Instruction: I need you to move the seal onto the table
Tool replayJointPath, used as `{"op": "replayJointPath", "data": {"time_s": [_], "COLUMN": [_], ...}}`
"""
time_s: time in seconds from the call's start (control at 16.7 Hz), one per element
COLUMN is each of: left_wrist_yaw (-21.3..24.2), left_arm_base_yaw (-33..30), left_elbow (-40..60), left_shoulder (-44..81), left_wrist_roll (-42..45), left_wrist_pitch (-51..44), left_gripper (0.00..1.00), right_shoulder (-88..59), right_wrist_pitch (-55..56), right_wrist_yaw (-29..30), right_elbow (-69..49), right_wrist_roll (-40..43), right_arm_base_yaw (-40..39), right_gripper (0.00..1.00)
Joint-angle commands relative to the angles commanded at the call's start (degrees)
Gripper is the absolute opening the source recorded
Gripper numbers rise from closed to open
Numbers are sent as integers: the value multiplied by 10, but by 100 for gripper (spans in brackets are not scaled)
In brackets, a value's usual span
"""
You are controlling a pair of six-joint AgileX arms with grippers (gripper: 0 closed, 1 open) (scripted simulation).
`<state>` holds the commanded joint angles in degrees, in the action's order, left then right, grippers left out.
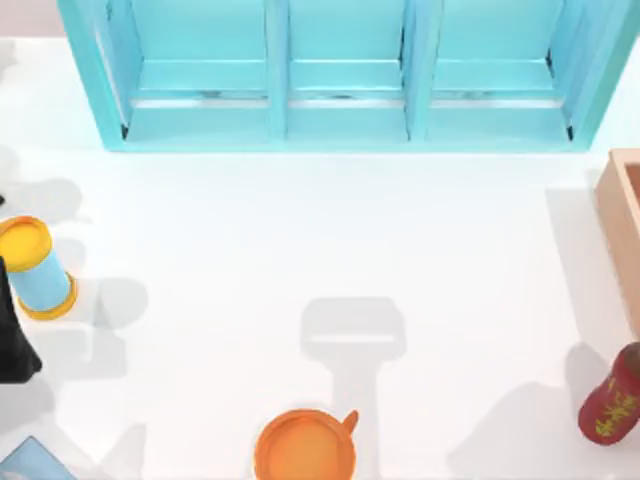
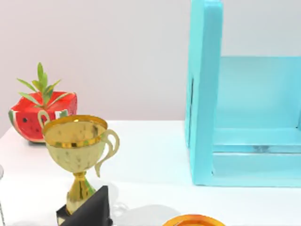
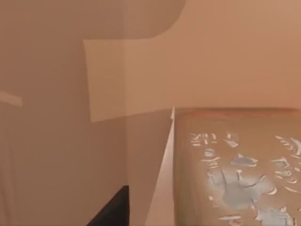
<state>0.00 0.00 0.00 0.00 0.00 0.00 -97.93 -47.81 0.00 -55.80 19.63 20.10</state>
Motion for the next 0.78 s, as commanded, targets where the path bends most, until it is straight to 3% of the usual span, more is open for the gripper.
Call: {"op": "replayJointPath", "data": {"time_s": [0.54,0.78], "left_wrist_yaw": [0,0], "left_arm_base_yaw": [0,0], "left_elbow": [0,0], "left_shoulder": [0,0], "left_wrist_roll": [0,0], "left_wrist_pitch": [0,0], "left_gripper": [100,100], "right_shoulder": [0,0], "right_wrist_pitch": [0,0], "right_wrist_yaw": [0,0], "right_elbow": [0,0], "right_wrist_roll": [0,0], "right_arm_base_yaw": [0,0], "right_gripper": [2,0]}}
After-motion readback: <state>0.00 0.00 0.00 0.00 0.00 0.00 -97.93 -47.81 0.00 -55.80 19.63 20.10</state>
